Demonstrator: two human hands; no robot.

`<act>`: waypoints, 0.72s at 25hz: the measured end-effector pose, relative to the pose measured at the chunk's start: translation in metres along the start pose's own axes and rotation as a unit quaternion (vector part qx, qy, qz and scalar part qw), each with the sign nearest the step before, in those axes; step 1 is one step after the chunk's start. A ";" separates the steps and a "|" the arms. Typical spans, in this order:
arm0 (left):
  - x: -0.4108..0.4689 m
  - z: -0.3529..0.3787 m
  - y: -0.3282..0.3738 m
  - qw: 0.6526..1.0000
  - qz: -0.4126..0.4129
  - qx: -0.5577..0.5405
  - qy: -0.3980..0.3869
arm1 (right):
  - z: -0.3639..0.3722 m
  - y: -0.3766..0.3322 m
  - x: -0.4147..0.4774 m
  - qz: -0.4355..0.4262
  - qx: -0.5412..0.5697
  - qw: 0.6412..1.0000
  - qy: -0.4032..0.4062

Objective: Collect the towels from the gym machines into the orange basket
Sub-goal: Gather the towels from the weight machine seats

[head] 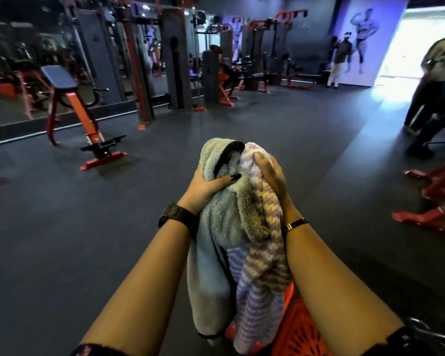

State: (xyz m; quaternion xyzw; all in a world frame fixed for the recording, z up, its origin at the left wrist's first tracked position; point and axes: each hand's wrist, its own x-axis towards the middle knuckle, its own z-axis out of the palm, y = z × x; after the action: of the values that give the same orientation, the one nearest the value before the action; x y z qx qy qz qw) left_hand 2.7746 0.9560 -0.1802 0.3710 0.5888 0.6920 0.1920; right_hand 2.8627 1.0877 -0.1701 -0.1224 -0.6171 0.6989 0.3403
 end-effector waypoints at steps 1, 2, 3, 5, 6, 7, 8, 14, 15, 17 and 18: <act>0.018 0.004 -0.004 1.000 0.005 -0.002 -0.004 | -0.007 0.001 0.015 -0.008 -0.005 1.000 0.011; 0.034 0.009 -0.008 1.000 0.010 -0.007 -0.005 | -0.014 0.001 0.029 -0.011 -0.011 1.000 0.023; 0.047 0.014 -0.013 1.000 0.013 -0.011 -0.004 | -0.021 0.001 0.040 -0.012 -0.016 0.999 0.036; 0.072 0.024 -0.026 1.000 0.014 -0.021 -0.005 | -0.034 0.005 0.057 -0.017 -0.028 0.997 0.067; 0.084 0.028 -0.035 1.000 0.010 -0.026 -0.008 | -0.041 0.008 0.065 -0.017 -0.037 0.996 0.083; 0.096 0.031 -0.043 0.999 0.004 -0.031 -0.014 | -0.047 0.013 0.073 -0.016 -0.046 0.994 0.095; 0.109 0.033 -0.050 0.999 -0.007 -0.034 -0.022 | -0.053 0.018 0.083 -0.014 -0.052 0.993 0.102; 0.184 0.044 -0.106 0.994 -0.043 -0.059 -0.081 | -0.084 0.058 0.142 0.000 -0.102 0.979 0.177; 0.197 0.044 -0.117 0.993 -0.047 -0.060 -0.091 | -0.089 0.068 0.151 0.000 -0.099 0.977 0.191; 0.223 0.045 -0.139 0.990 -0.063 -0.064 -0.112 | -0.095 0.085 0.168 -0.003 -0.090 0.975 0.206; 0.233 0.047 -0.148 0.987 -0.075 -0.071 -0.119 | -0.097 0.093 0.175 -0.003 -0.083 0.973 0.215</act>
State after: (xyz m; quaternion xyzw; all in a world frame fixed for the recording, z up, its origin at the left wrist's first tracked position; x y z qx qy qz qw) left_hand 2.6322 1.1854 -0.2540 0.3909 0.5371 0.6666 0.3382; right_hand 2.7611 1.2726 -0.2346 -0.2958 -0.5860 0.6015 0.4554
